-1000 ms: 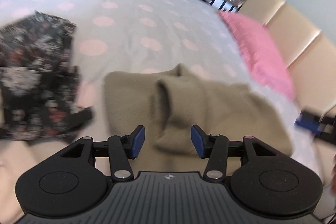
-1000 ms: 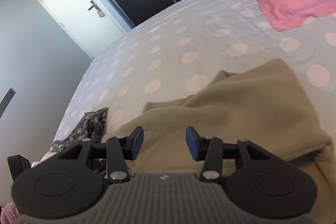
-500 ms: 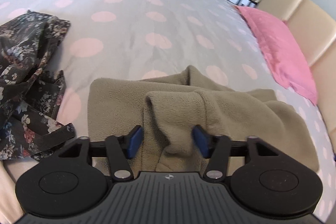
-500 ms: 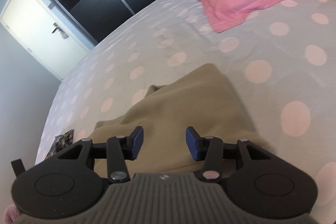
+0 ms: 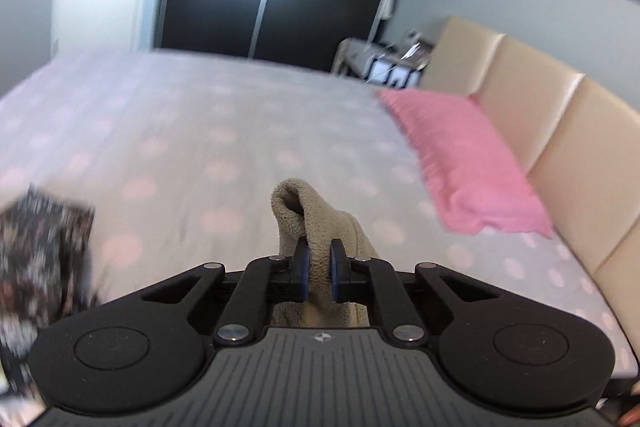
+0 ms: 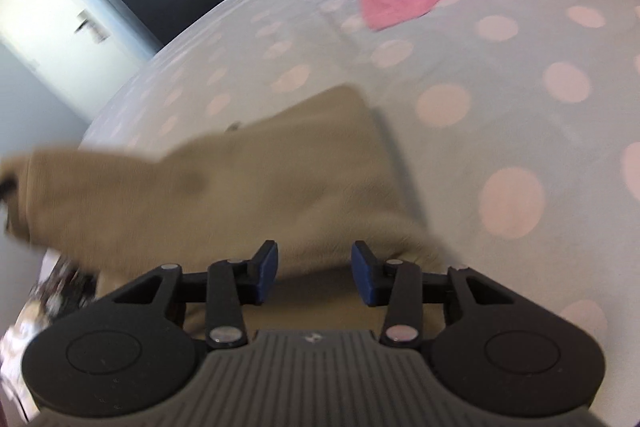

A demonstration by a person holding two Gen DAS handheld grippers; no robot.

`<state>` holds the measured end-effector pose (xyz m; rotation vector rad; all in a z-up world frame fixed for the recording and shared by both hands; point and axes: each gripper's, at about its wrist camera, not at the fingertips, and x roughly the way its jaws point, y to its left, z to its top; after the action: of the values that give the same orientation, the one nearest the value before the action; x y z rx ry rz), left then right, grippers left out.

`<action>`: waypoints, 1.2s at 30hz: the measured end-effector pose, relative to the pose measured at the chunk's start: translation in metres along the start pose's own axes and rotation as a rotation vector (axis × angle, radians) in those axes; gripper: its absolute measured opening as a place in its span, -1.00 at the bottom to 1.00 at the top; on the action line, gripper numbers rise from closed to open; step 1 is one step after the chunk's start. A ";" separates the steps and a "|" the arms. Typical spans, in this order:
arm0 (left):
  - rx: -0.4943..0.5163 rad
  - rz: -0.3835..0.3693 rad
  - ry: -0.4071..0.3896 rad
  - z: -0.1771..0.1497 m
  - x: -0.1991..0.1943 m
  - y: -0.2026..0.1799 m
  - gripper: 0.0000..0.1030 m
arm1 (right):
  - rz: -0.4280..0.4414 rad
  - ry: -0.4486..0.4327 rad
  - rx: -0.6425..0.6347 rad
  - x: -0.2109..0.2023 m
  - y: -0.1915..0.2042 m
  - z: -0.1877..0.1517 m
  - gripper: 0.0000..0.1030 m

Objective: Fold clothes

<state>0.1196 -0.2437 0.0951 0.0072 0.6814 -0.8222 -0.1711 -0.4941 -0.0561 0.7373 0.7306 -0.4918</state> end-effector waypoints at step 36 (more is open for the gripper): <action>-0.209 0.141 0.339 -0.109 0.047 0.136 -0.41 | -0.240 0.077 -0.198 0.075 0.009 -0.019 -0.73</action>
<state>0.1736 -0.1529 -0.0513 0.0054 1.0730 -0.6158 -0.1245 -0.4853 -0.1182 0.4878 0.9322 -0.6012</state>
